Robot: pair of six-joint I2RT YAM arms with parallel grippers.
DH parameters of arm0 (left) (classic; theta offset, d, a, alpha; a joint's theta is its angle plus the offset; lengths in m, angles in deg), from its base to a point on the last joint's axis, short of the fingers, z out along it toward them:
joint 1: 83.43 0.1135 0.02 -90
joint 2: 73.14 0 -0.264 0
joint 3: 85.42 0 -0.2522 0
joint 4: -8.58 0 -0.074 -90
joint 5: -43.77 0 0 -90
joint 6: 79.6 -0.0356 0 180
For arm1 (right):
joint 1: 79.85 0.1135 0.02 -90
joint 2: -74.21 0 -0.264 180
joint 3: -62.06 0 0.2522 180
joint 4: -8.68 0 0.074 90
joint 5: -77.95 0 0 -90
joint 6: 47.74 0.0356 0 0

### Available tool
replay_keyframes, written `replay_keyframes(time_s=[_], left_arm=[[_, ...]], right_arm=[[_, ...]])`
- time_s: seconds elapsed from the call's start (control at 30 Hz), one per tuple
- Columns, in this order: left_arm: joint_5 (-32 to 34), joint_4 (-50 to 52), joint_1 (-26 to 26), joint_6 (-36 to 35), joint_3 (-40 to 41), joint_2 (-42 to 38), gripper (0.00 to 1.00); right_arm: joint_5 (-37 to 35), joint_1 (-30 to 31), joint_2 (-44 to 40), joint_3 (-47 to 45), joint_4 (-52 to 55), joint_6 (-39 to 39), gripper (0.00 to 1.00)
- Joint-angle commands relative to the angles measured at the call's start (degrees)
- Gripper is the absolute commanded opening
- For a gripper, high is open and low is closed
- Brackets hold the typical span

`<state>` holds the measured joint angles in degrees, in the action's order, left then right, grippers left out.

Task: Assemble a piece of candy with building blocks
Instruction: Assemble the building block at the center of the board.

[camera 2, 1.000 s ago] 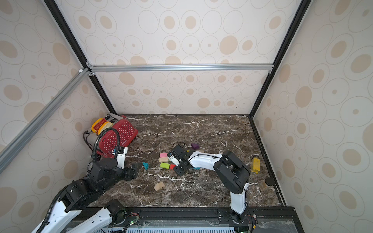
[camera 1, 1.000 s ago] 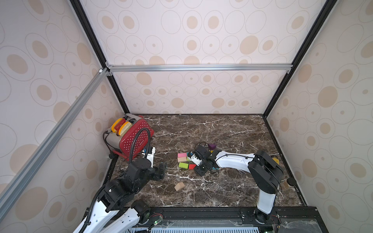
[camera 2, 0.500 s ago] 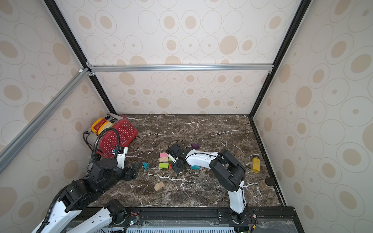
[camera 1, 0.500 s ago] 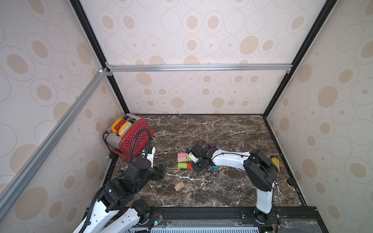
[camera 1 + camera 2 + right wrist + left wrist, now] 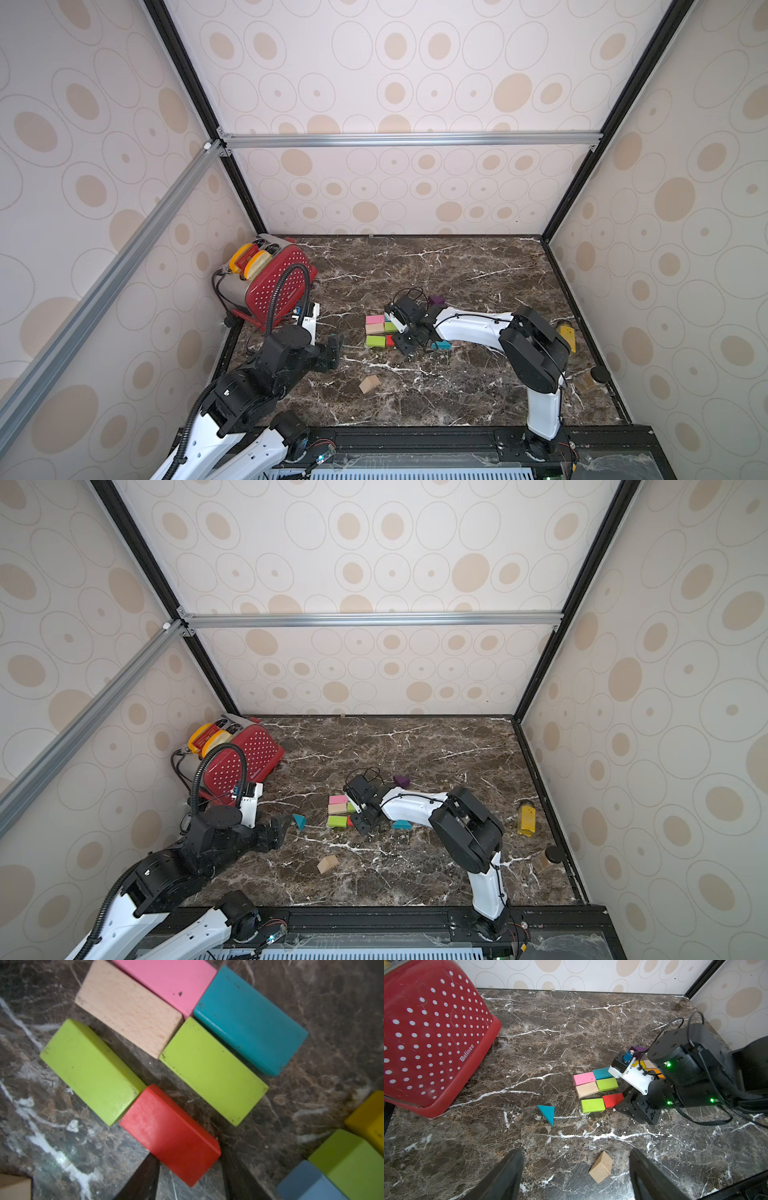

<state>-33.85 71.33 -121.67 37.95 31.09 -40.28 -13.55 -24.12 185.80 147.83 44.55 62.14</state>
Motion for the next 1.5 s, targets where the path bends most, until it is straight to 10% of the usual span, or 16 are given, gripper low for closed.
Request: replay_keyframes(time_s=[0.0, 0.6, 1.0, 1.47], left_arm=[[0.89, 1.19, 0.28, -0.3, -0.01, 0.35, 0.81], [0.65, 1.19, 0.36, -0.32, 0.03, 0.53, 0.81], [0.45, 1.01, 0.36, -0.39, 0.08, 0.67, 0.81], [0.54, 1.11, 0.34, -0.31, 0.08, 0.31, 0.81]], right_arm=[[-1.4, 0.38, 1.67, 1.44, 0.67, 1.46, 0.52], [-3.26, 0.38, 0.22, 1.83, 3.42, -1.46, 0.57], [-1.97, 0.43, 0.63, 1.11, 4.05, 1.19, 0.38], [-3.51, 0.09, 1.13, 3.17, 4.7, -1.67, 0.38]])
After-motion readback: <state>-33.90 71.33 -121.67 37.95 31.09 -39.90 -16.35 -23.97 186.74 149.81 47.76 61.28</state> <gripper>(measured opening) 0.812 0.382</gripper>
